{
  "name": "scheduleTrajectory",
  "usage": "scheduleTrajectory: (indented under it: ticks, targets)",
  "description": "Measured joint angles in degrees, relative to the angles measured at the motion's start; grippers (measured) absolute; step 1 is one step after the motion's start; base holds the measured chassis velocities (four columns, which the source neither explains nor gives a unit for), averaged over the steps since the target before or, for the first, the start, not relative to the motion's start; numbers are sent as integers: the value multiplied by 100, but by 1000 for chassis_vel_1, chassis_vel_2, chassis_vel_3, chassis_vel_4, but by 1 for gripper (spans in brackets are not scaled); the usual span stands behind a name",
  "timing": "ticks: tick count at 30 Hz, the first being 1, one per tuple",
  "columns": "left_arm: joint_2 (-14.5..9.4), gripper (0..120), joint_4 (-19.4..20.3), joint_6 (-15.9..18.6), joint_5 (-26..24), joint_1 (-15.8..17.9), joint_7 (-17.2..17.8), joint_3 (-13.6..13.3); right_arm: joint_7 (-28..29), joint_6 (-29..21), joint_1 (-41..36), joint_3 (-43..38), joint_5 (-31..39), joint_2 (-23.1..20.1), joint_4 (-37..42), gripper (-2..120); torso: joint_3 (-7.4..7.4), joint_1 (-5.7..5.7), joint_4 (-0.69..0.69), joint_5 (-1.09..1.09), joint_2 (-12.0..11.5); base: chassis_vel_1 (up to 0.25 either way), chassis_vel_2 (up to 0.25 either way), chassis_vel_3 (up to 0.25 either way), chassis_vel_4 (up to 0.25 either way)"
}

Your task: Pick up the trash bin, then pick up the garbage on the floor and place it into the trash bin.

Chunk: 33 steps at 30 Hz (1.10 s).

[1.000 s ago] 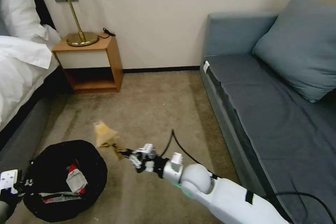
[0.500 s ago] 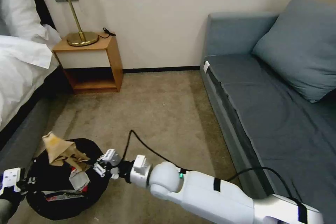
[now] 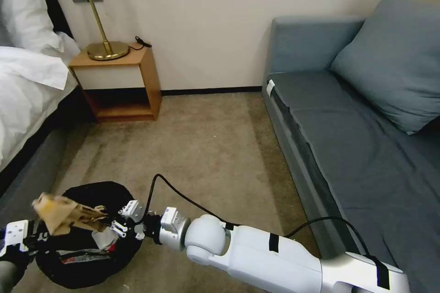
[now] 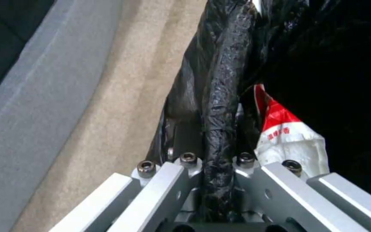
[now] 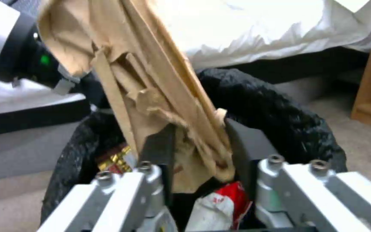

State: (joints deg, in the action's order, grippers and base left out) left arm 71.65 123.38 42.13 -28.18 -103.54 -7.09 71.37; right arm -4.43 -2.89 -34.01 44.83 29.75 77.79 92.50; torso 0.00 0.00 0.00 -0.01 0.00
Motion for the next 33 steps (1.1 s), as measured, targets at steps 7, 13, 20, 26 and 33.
scheduleTrajectory:
  ticks: [7, 13, 20, 26, 33]
  targets:
    - [-32, 2, -6, 0, -34, 16, 0, 23, -1, 0, 1, 0, -51, -54, 1, 55, 0, 0, 0, 1, 0, 0, 0, 0, 0]
    - [-40, 2, -39, 0, -71, 30, -1, 37, -17, 4, -41, -24, -151, -141, 24, 81, 0, 0, 0, 1, 0, 0, 0, 0, 0]
    - [-24, 2, -4, 0, -106, 20, -1, 45, 268, -206, -41, -16, -185, 21, -4, 99, 0, 0, 0, 1, 0, 0, 0, 0, 0]
    - [-21, 2, 10, 0, -120, -12, -3, 94, 646, -541, 50, -96, -143, 66, -48, 100, 0, 0, 0, 1, 0, 0, 0, 0, 0]
    - [-35, 2, 13, 0, -136, 17, -5, 96, 761, -695, 91, -251, -154, -115, 27, 100, 0, 0, 0, 1, 0, 0, 0, 0, 0]
